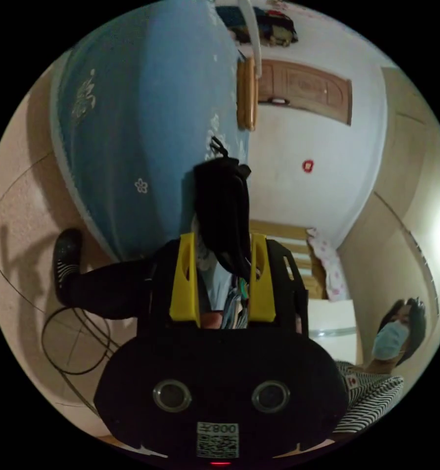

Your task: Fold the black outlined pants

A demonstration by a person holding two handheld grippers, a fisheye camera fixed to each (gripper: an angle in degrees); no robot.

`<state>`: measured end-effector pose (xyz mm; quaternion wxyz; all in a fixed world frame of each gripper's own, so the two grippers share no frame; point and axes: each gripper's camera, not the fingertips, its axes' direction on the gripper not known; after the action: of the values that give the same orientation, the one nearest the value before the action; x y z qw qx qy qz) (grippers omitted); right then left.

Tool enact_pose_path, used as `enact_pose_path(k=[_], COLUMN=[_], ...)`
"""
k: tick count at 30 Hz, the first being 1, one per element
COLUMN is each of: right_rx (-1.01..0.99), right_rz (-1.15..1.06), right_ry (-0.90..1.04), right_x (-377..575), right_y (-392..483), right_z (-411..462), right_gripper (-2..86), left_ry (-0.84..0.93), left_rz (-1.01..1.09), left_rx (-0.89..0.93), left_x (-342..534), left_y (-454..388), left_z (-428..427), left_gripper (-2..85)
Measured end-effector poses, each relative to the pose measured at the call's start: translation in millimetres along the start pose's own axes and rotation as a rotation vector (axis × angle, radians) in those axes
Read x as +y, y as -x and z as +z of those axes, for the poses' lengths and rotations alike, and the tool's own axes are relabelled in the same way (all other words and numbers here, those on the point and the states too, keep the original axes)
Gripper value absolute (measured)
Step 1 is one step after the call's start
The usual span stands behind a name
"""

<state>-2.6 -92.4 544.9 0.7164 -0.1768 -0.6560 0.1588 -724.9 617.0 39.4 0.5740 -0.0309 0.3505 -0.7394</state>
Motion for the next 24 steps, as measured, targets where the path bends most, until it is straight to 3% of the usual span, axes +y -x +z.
enact_pose_path(k=[2,15,24], right_rx=[-0.014,-0.025,-0.014], right_rz=[-0.011,-0.048,-0.04], right_ry=[-0.001,-0.003,-0.04], right_x=[5,60,133], right_y=[4,8,-3], right_z=[-10,-93,-188], right_gripper=[2.6,2.3,1.8], left_ry=[-0.028,0.02,0.017], left_rz=[-0.028,-0.047,0.073], left_rx=[0.064,0.015,0.046], left_x=[-8,-38,-3], left_y=[9,13,-25], left_z=[11,95,169], left_gripper=[15.5,12.4,8.1])
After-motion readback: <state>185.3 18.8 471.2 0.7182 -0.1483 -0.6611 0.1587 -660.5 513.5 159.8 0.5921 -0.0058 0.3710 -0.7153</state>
